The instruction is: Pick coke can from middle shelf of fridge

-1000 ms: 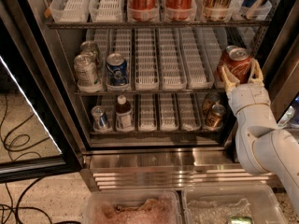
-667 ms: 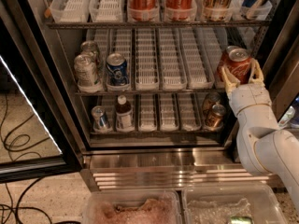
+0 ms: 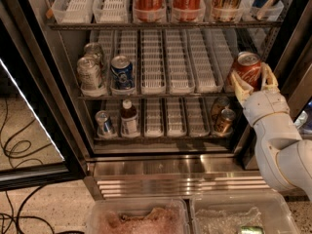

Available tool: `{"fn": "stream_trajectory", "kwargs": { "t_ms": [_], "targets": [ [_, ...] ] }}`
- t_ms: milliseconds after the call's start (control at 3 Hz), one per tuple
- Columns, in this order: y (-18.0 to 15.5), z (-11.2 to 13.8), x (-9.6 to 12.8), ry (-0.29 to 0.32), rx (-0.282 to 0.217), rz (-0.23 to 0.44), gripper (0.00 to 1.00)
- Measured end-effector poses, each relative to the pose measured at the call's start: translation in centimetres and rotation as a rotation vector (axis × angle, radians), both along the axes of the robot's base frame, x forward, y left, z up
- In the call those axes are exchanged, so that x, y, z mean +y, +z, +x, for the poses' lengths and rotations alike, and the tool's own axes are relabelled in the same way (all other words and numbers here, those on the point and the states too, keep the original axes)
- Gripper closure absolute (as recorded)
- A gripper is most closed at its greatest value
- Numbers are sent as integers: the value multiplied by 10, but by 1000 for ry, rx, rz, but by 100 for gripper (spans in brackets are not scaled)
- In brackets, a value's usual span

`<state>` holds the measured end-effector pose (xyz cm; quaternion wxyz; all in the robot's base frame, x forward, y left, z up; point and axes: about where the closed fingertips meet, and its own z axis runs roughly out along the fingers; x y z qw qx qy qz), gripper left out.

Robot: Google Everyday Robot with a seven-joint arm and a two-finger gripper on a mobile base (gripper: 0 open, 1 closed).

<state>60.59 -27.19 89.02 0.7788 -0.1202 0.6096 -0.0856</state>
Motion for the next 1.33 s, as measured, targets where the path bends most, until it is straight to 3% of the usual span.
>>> {"fn": "stream_trajectory", "kwargs": {
  "t_ms": [333, 667, 1000, 1333],
  "targets": [
    [-1, -7, -1, 31, 19, 1, 100],
    [-6, -19, -4, 88, 75, -5, 100],
    [-22, -35, 2, 140, 180, -36, 100],
    [-19, -39, -4, 124, 197, -76, 100]
  ]
}}
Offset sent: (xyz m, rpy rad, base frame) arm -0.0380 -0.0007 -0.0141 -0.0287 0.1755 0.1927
